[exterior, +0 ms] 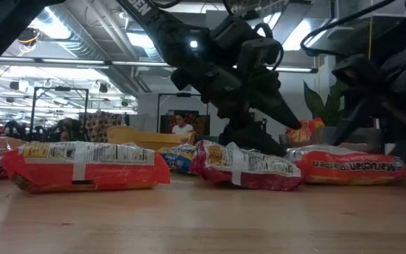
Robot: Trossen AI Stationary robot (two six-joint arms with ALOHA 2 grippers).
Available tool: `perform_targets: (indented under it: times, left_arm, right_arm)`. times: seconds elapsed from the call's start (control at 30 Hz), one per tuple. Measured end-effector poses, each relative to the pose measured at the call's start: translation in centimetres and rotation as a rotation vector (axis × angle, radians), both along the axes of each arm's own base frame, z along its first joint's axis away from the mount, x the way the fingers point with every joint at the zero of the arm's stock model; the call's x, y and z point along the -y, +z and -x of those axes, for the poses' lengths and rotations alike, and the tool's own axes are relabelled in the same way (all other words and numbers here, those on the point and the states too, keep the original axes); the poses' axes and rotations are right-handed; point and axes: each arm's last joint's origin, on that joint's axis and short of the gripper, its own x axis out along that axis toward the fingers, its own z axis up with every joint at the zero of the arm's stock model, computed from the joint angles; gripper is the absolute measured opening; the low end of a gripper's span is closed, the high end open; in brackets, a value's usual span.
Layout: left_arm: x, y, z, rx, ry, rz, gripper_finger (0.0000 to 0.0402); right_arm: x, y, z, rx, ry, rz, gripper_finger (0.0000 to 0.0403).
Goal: Sort Maruchan noodles
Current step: Put the right orange noodle pack into the black bin
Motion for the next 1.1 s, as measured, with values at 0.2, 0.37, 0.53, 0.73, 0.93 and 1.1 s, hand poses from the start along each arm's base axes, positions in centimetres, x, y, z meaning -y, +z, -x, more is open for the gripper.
perform_targets:
  times: [0.2,0.37,0.53,0.73,0.93,1.1]
  left_arm:
    - [0.0,0.0,0.0,-0.003,-0.004,0.0,0.0211]
    - [0.0,0.0,0.0,-0.003,-0.011,0.01,0.0211]
    - [0.1,0.0,0.1,-0.015,-0.022,0.052,0.0211]
    - [0.2,0.1,0.1,-0.023,-0.041,0.107,0.0211]
    - [-0.1,2.4,0.4,0.001,-0.096,0.238,0.021]
    - [-1.9,7.1,1.3,0.103,-0.059,0.235,0.021]
  right_arm:
    - [0.2,0.3,-0.7,0.038,0.035,0.001,0.0245]
    - [0.1,0.4,-0.8,0.038,0.047,-0.017,0.0142]
    - [0.0,0.4,-0.8,0.043,0.051,-0.03,0.0032]
    - [-0.2,0.9,-1.2,0.061,0.05,-0.039,0.0012]
    - [-0.7,2.8,-2.4,0.141,0.011,-0.023,0.0001]
    - [-0.7,4.6,-2.7,0.149,-0.027,0.029,0.0]
